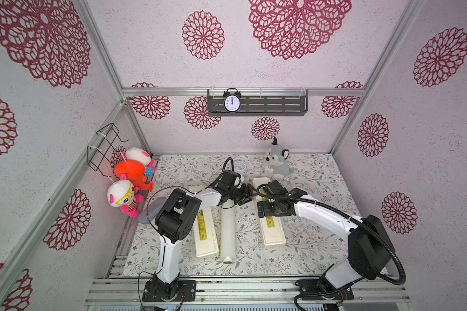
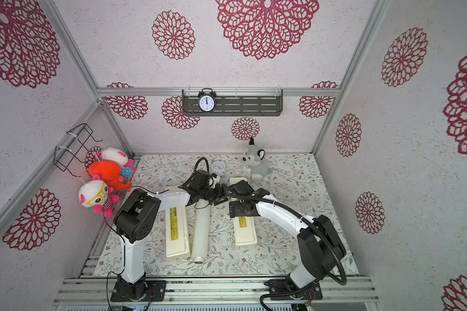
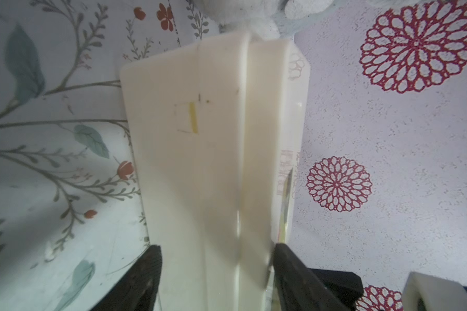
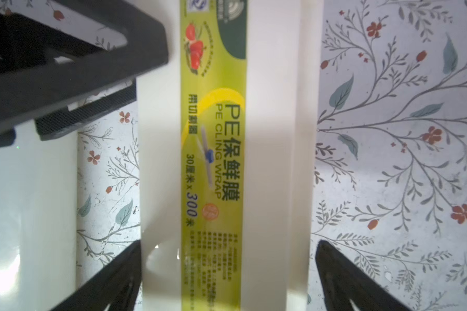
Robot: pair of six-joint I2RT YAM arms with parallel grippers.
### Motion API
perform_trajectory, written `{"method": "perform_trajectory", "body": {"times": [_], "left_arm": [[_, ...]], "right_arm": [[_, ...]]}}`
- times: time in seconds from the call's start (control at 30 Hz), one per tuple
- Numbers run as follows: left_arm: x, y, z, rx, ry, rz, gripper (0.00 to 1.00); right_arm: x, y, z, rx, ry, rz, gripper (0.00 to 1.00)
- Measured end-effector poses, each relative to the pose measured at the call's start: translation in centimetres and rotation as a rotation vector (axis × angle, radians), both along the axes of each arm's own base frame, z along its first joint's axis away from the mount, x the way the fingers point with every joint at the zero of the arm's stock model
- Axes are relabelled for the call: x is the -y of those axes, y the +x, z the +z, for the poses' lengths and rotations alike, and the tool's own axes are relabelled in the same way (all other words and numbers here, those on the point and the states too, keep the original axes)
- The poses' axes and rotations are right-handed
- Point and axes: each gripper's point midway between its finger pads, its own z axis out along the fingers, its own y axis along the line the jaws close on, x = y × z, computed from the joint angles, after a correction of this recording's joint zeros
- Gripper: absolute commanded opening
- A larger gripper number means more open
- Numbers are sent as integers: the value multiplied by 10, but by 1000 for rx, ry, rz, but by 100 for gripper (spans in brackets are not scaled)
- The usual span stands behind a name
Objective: Put plastic wrap rolls into dispensers
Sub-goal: Close the lid on the plastic wrap cutting box.
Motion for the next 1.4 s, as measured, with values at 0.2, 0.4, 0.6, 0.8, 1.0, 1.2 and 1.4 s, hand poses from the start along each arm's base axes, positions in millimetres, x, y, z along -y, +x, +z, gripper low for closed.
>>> {"method": "perform_trajectory", "body": {"times": [0.2,0.4,0.6,0.8,1.0,1.2,1.4], "left_arm": [[1,0,0,1,5,3,69],[1,0,0,0,10,5,69],[1,1,-1,-3,14,7,70],[3,-1,0,-18,15,8,70],[4,0,0,-30,23,19,70],[3,1,0,-33,34,27,70],[2,-2,-1,-36,40,29,73]], "right_arm": [[12,-8,3,3,65,-7,95],[45,-18,5,7,129,-77,95],[39,-19,-9,-21,240,-69,93],[25,-23,-15,-43,400,-27,89],[10,-29,-18,-53,533,9,83],[0,-36,-19,-81,601,19,86],[2,-45,-21,-109,577,26,90]]}}
